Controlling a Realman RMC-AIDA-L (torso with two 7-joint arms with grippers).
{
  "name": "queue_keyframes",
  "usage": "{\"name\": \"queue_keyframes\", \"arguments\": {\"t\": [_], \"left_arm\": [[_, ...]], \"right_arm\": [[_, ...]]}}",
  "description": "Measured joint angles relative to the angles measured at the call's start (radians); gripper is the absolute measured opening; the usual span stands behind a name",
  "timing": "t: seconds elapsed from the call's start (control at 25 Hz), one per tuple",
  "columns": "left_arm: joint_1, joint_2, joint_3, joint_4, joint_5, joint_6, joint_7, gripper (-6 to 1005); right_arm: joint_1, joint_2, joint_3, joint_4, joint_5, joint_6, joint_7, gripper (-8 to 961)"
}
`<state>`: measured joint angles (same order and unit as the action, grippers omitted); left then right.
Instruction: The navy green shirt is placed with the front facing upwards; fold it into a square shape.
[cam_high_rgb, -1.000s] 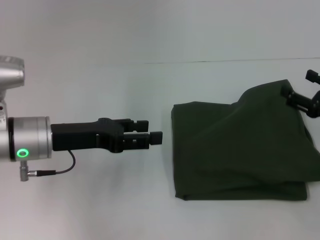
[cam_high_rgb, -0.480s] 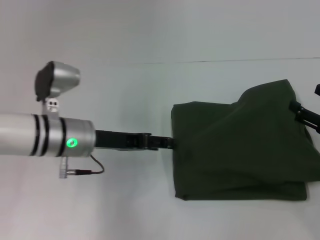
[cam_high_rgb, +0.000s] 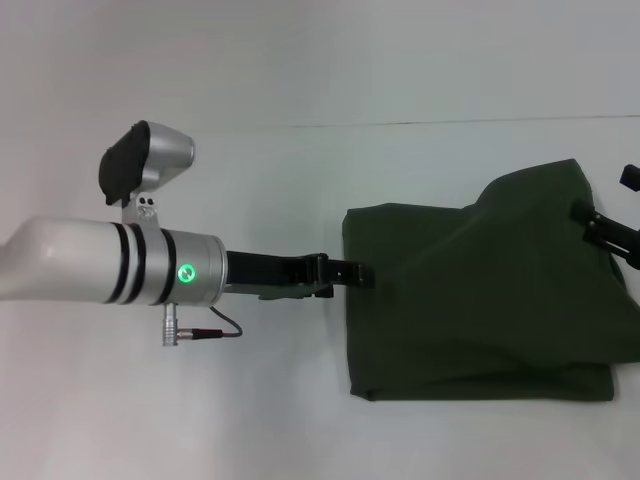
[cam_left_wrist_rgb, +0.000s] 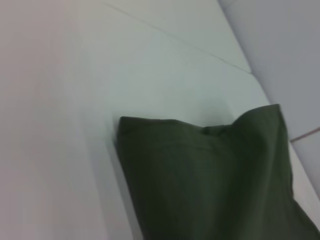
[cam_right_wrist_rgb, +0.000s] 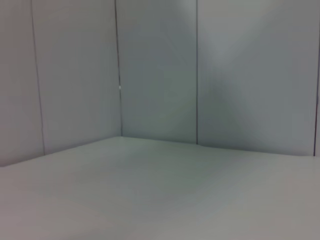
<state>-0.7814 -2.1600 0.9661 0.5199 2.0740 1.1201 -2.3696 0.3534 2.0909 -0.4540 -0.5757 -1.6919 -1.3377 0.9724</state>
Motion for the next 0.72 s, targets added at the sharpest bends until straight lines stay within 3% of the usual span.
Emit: {"name": "queue_keyframes", "arguments": {"t": [0.72], "left_arm": [[-0.058,-0.004,0.08,-0.073,0.0,-0.108,-0.036,731]], "right_arm": [[0.001,0.0,0.0,0.002,0.0,-0.017,0.003,910]]}}
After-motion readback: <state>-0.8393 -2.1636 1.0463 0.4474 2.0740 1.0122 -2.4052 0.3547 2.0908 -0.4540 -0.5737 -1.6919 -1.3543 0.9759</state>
